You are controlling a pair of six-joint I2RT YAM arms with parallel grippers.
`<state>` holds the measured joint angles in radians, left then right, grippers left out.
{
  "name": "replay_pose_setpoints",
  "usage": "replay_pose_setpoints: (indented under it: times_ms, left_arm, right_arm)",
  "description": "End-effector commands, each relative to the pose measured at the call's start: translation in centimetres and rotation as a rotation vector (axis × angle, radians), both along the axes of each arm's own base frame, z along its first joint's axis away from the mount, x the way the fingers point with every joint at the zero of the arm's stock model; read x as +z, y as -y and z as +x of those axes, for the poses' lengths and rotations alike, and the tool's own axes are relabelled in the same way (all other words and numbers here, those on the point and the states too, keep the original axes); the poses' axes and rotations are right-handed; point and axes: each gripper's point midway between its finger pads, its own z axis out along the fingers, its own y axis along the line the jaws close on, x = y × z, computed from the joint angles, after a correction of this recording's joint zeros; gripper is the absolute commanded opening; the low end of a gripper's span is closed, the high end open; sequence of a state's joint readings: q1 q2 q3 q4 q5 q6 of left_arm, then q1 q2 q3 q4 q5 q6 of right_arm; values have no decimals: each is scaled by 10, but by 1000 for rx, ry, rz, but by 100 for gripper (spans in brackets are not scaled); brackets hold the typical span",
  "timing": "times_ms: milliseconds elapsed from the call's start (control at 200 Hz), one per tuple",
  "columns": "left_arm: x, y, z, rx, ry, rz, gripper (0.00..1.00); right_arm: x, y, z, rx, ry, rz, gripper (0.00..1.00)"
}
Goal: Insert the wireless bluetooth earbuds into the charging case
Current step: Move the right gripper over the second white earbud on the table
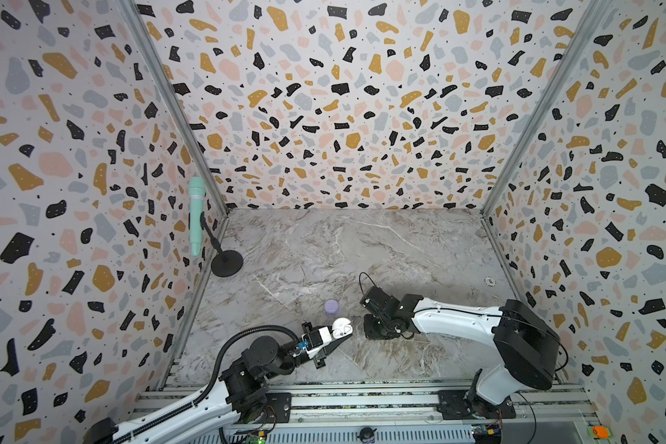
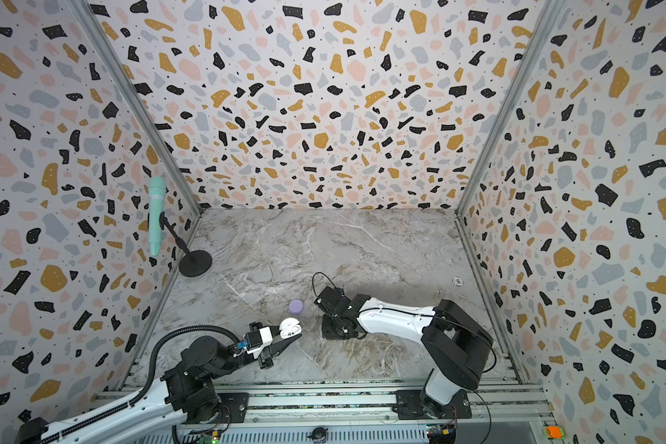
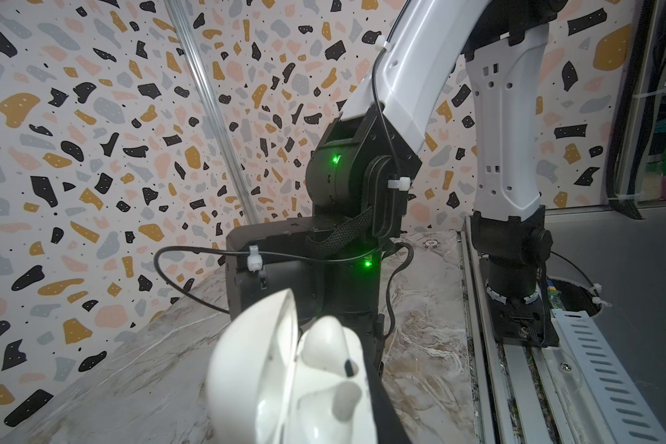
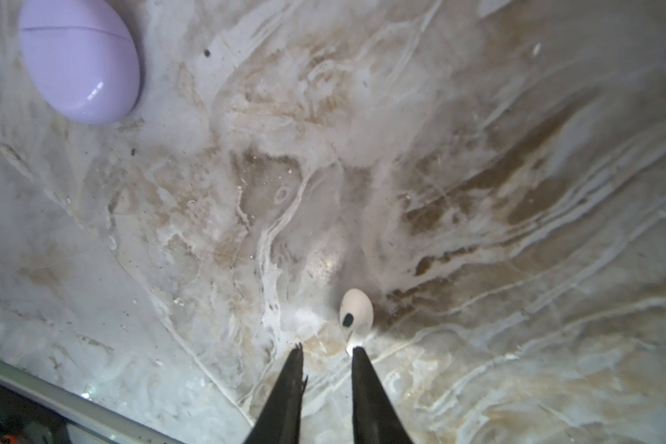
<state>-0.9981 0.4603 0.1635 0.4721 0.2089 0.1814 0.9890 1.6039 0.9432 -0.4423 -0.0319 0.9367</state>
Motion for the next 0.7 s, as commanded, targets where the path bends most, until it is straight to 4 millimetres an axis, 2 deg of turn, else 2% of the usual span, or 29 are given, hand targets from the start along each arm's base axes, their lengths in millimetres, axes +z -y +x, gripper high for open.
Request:
replay_pose_setpoints:
  times_ms: [0,160,285,696]
  left_arm:
    - [9,0,-3,-10,33,-30,0]
    - [9,0,-3,-12,32,-28,0]
    - [8,0,-4,-14,30,-26,0]
    - [8,1,-4,-16,29,-27,0]
  right_arm:
    - [3,6,3,-5,16,-49,24]
    - [3,1,6,3,24,-48,23]
    - [1,-1,10,11,29,-65,16]
    - [-6,-1,14,22,27,-111,14]
